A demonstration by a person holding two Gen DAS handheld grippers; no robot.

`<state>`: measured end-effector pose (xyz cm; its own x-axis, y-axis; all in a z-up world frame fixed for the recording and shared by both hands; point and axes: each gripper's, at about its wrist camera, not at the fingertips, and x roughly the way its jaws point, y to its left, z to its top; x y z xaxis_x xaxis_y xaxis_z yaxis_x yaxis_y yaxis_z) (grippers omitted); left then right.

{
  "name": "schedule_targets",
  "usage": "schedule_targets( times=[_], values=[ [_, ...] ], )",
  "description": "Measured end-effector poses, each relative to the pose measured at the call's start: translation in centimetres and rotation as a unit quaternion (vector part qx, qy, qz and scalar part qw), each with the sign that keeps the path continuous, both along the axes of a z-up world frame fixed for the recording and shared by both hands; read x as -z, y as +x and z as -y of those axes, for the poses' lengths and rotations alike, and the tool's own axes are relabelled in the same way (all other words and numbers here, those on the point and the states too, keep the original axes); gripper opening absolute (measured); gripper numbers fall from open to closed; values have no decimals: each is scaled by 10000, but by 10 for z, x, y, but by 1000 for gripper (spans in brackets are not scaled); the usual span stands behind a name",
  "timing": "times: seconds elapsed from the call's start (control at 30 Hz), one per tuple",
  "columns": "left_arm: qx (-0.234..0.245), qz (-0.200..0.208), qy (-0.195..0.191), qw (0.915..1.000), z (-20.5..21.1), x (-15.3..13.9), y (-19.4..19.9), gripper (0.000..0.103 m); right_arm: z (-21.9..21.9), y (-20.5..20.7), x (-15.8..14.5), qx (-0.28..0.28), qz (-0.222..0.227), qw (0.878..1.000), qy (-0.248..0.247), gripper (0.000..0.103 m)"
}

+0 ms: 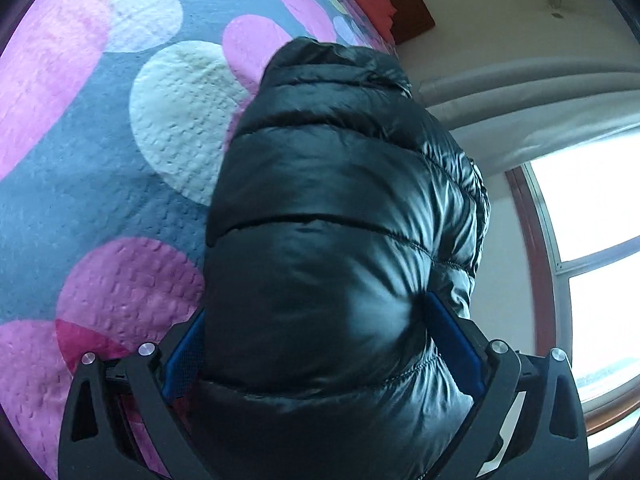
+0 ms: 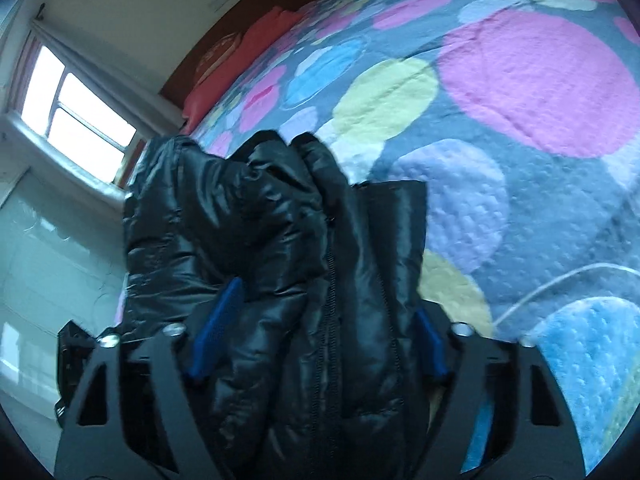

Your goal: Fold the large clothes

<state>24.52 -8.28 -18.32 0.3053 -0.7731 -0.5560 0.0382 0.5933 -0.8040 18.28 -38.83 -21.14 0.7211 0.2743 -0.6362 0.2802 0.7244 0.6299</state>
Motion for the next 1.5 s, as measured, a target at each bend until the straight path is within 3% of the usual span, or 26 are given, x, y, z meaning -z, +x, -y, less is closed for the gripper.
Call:
schedule_targets(
  times=[0.17,0.37,0.8,1.0,1.27,1.5],
  values=[
    [135,146,67,9998,6,-9,-9,98,-2,-4,0,-39,244,9992,317,50],
    [144,252,158,9995,6,-19,-7,98,-10,-2,-2,-87,501,9968,620,43],
    [-325,515,479,9970,-64,-44,30,97,-80,70,-6,-616,606,9901,1105,42],
    [-520,567,647,9949,-92,-40,54,97,-117,100,5,-785,565,9860,1361,42],
    [-534,464,522,9961,-103,-15,63,98,-127,107,12,-831,526,9880,1188,45],
    [-506,375,175,9979,-149,-9,51,98,-123,109,12,-860,478,9889,1118,53]
  ],
)
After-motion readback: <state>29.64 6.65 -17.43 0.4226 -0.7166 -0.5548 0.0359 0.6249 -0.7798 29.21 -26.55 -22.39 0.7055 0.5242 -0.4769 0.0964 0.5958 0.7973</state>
